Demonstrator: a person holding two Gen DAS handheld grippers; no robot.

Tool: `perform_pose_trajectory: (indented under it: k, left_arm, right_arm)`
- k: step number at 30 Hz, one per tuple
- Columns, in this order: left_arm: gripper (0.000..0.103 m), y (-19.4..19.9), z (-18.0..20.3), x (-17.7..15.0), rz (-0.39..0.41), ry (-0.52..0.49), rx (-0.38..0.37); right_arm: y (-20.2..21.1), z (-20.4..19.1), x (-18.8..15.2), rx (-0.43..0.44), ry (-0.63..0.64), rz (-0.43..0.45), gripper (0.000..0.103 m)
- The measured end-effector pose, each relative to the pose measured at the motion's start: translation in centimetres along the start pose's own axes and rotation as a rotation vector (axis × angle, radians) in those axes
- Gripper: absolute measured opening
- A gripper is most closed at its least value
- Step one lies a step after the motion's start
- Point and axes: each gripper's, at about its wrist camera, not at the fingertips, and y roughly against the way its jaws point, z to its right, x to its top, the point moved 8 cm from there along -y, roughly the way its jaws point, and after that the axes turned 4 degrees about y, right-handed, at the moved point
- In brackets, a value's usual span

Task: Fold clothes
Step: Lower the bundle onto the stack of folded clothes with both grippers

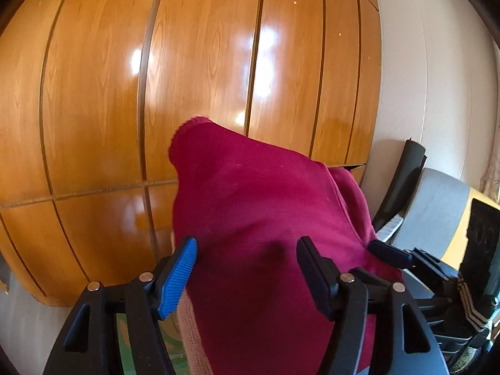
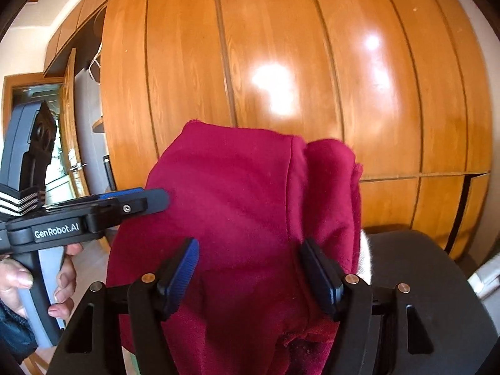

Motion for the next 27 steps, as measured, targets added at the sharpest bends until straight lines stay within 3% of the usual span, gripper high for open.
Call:
perform_pose_trajectory:
  k: [4,12,16,19,23,27]
  left_arm:
    - [0.072,-1.5,1.7,1.3,0.019,-0.030,0.050]
    - [0.081,1.0,1.6,0.8,0.082,-0.040,0.150]
    - [0.081,2.6,2.6,0.2,0.083,-0.029,0.125]
    - [0.074,3.8,3.7,-0.4,0.072,-0.057,0.118]
    - [0.074,4.8,4.5,-1.3,0.072,-0.088,0.122]
    - [0.056,5.7,5.3,-2.2,0.079,-0.108,0.120]
  right_arm:
    - [0.9,0.4,0.0,-0.037,-0.006,0.010,0.073]
    - [3.9,1.8,-0.5,-0.141,-0.086,0.024,0.086]
    - [5.1,1.1,-0.8,-0.215,-0.087,0.014,0.092]
    - [5.9,0.1,-0.9,-0.252,-0.075,0.006,0.096]
    - [6.9,-1.6,-1.5,-0.288,-0.029,-0.016,0.097]
    - [7.8,-2.7,-2.4,-0.325,0.012,-0.044,0.097]
